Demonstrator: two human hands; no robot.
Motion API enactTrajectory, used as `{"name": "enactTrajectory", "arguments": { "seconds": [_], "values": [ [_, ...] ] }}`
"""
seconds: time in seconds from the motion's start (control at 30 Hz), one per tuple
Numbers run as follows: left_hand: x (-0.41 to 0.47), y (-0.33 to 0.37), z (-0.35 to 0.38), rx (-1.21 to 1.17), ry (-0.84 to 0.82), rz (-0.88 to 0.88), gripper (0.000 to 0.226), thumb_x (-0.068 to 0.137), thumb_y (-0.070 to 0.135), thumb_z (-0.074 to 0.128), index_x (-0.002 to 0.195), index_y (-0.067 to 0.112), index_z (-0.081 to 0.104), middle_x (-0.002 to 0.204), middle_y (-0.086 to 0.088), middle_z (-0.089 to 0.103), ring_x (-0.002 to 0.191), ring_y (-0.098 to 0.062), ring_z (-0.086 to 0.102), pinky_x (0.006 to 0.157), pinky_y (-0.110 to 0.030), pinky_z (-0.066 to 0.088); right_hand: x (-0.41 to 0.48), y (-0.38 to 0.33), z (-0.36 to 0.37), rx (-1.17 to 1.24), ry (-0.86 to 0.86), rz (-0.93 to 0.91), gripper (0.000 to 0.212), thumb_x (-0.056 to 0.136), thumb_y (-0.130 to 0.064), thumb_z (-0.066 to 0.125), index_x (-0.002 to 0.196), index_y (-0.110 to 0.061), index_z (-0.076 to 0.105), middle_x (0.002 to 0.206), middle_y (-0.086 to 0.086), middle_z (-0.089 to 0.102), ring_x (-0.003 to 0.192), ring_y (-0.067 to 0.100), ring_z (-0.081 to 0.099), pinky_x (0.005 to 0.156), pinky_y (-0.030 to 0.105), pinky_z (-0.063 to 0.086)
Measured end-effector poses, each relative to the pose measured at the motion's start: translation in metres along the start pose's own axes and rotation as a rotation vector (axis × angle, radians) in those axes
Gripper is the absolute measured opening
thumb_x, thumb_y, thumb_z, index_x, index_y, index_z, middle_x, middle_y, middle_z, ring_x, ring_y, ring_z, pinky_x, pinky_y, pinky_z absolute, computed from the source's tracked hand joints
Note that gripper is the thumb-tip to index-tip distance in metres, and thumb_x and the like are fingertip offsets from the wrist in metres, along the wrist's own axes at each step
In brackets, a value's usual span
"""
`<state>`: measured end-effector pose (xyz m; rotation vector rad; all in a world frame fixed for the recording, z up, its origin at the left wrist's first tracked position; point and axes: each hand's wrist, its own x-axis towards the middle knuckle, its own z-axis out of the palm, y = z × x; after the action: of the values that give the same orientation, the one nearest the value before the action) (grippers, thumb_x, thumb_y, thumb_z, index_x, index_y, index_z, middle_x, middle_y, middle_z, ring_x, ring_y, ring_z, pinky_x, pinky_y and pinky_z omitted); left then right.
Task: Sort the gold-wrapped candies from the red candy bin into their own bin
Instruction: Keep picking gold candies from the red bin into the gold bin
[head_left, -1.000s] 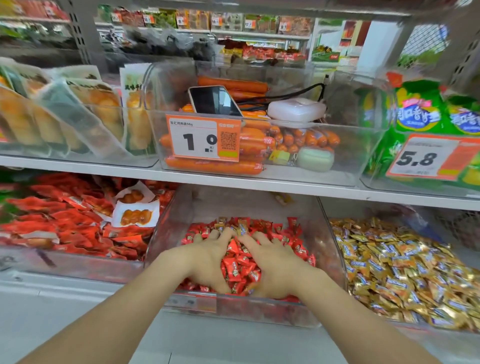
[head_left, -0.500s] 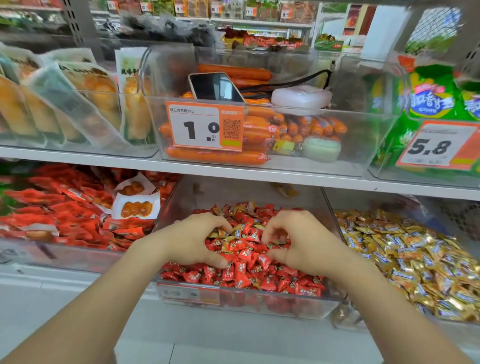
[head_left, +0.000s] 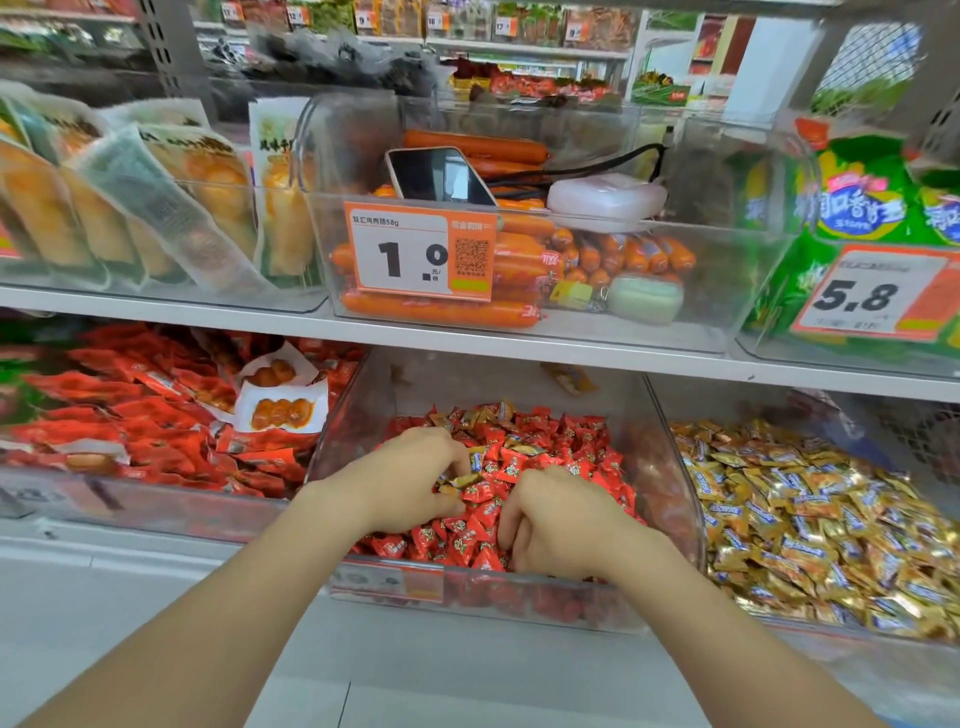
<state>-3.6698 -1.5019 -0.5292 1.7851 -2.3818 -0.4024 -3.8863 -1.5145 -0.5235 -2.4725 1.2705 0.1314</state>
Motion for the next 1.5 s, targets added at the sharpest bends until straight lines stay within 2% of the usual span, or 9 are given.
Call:
{"name": "enactTrajectory", "arguments": {
  "seconds": [0.13, 0.27, 0.5, 0.7, 0.77, 0.93, 1.03, 1.2, 1.5],
  "values": [
    [-0.003, -0.002, -0.006, -0.100, 0.024, 0.015, 0.005, 0.099, 0.036, 0.068, 0.103, 0.034, 0.070, 0.100, 0.011, 0.068, 0.093, -0.004, 0.061, 0.086, -0.034, 0.054, -0.013, 0.003, -0.010, 0.176, 0.056, 0.031, 0.025, 0.072, -0.007, 0.065, 0.081, -0.026, 0.080, 0.056, -0.021, 0.067, 0.060, -0.004, 0.060, 0.081, 0.028, 0.057],
    [-0.008, 0.003, -0.011, -0.150, 0.044, 0.000, 0.014, 0.109, 0.028, 0.052, 0.103, 0.024, 0.065, 0.084, 0.010, 0.062, 0.070, -0.005, 0.055, 0.061, -0.018, 0.039, -0.027, 0.005, -0.026, 0.523, 0.176, 0.038, 0.026, 0.081, -0.001, 0.064, 0.083, -0.021, 0.081, 0.065, -0.003, 0.073, 0.048, 0.001, 0.057, 0.053, 0.019, 0.046],
    [-0.006, 0.004, -0.014, -0.171, 0.118, -0.166, 0.039, 0.107, 0.029, 0.038, 0.079, 0.006, 0.052, 0.073, -0.010, 0.060, 0.062, -0.022, 0.052, 0.060, -0.038, 0.041, -0.021, 0.011, -0.027, 0.970, 0.449, 0.251, 0.038, 0.099, -0.005, 0.048, 0.076, -0.013, 0.077, 0.070, 0.016, 0.074, 0.062, 0.021, 0.070, 0.063, 0.036, 0.060],
    [-0.001, 0.006, -0.015, -0.088, 0.227, -0.219, 0.064, 0.103, 0.063, 0.039, 0.061, 0.014, 0.045, 0.054, -0.002, 0.051, 0.052, -0.023, 0.053, 0.058, -0.036, 0.049, 0.003, 0.022, -0.024, 0.613, 0.514, 0.254, 0.035, 0.102, -0.019, 0.048, 0.091, -0.027, 0.081, 0.070, -0.009, 0.070, 0.062, 0.013, 0.065, 0.060, 0.023, 0.049],
    [0.000, 0.007, -0.013, -0.099, 0.253, -0.228, 0.056, 0.103, 0.056, 0.046, 0.066, 0.013, 0.047, 0.062, -0.004, 0.057, 0.062, -0.025, 0.058, 0.059, -0.036, 0.049, 0.014, 0.026, -0.024, 0.499, 0.563, 0.217, 0.031, 0.101, -0.013, 0.048, 0.104, -0.023, 0.077, 0.080, -0.005, 0.073, 0.065, 0.014, 0.068, 0.057, 0.022, 0.048],
    [0.008, 0.006, -0.011, -0.270, 0.299, -0.212, 0.020, 0.097, 0.027, 0.055, 0.085, 0.013, 0.048, 0.080, -0.009, 0.061, 0.063, -0.024, 0.055, 0.056, -0.036, 0.044, 0.041, 0.032, -0.022, 0.218, 0.457, 0.128, 0.046, 0.093, -0.002, 0.046, 0.125, -0.023, 0.071, 0.111, 0.001, 0.073, 0.105, 0.020, 0.069, 0.092, 0.037, 0.058],
    [0.012, 0.001, -0.005, -0.248, 0.224, -0.137, 0.006, 0.101, 0.018, 0.054, 0.105, 0.022, 0.051, 0.100, 0.000, 0.056, 0.082, -0.021, 0.060, 0.075, -0.041, 0.055, 0.044, 0.031, -0.026, 0.150, 0.358, 0.050, 0.052, 0.090, -0.019, 0.054, 0.141, -0.026, 0.061, 0.131, 0.003, 0.066, 0.118, 0.022, 0.063, 0.100, 0.038, 0.054],
    [0.024, 0.002, 0.008, -0.104, 0.048, -0.074, 0.036, 0.108, 0.031, 0.055, 0.142, 0.021, 0.052, 0.130, -0.002, 0.049, 0.122, -0.024, 0.054, 0.106, -0.042, 0.045, 0.050, 0.033, -0.024, 0.104, 0.102, -0.029, 0.066, 0.090, -0.011, 0.057, 0.154, -0.028, 0.049, 0.147, 0.001, 0.061, 0.134, 0.022, 0.057, 0.113, 0.036, 0.047],
    [0.024, 0.007, 0.007, -0.085, 0.009, -0.020, 0.013, 0.109, 0.025, 0.050, 0.108, 0.016, 0.059, 0.103, 0.000, 0.058, 0.093, -0.020, 0.058, 0.083, -0.036, 0.049, 0.045, 0.048, -0.028, 0.143, 0.270, 0.016, 0.018, 0.095, -0.043, 0.072, 0.109, -0.032, 0.072, 0.113, -0.006, 0.073, 0.103, 0.012, 0.066, 0.089, 0.030, 0.050]
  ]
}}
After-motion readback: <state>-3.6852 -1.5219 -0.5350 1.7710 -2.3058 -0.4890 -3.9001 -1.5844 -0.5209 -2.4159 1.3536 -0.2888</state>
